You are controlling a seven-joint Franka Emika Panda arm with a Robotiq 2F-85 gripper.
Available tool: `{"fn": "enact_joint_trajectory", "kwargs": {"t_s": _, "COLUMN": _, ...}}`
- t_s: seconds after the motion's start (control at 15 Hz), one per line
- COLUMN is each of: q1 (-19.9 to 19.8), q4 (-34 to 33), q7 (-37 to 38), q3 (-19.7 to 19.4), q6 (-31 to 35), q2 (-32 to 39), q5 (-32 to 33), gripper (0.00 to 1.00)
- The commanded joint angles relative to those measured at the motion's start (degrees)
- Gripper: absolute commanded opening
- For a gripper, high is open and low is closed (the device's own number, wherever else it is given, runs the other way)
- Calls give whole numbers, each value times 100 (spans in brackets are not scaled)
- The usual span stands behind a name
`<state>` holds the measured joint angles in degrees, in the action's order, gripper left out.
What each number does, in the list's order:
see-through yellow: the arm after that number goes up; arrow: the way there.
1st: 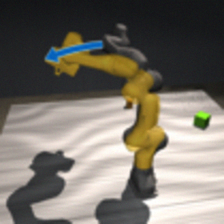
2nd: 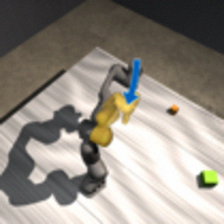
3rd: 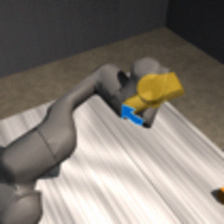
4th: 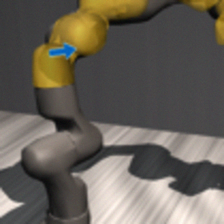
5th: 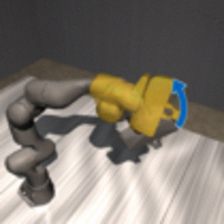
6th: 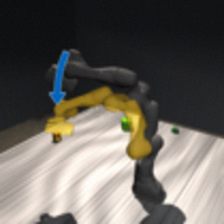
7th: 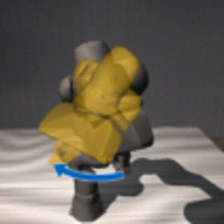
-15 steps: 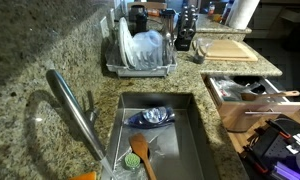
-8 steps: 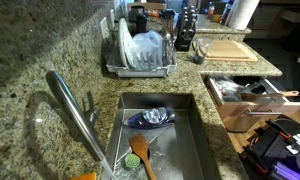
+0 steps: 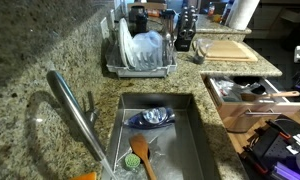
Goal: Open the tap, remove the wooden spoon from the open drawer, put it on the chopping board, and then close the drawer
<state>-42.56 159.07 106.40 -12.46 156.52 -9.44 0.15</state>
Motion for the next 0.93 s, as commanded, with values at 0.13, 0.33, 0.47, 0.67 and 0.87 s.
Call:
{"fn": "enact_joint_trajectory", "kwargs": {"t_s": 0.13, "q1": 298, "q4": -5, "q7": 1, "q3": -204, "q6": 673, "q2": 429, "q5": 50, "gripper": 100}}
{"fn": "enact_joint_trajectory", "kwargs": {"t_s": 0.33, "q1": 451, "q4": -55, "q7": -369, "q3": -298, "q6": 658, "q2": 715, "q5": -208, "gripper": 100}}
{"fn": "enact_joint_trajectory", "kwargs": {"t_s": 0.47, "q1": 917, "q4": -5, "q7": -1483, "q3": -313, "q6": 612, "q2": 668, "q5": -1170, "gripper": 100}}
{"fn": "enact_joint_trajectory", "kwargs": {"t_s": 0.67, "q1": 1462, "q4": -158, "q7": -2892, "q3": -463, "q6": 520, "q2": 690, "q5": -2252, "gripper": 100}}
{"fn": "enact_joint_trajectory", "kwargs": {"t_s": 0.87, "q1": 1632, "q4": -74, "q7": -2692, "q3": -555, "q6": 678, "q2": 673, "q5": -2124, "gripper": 100}}
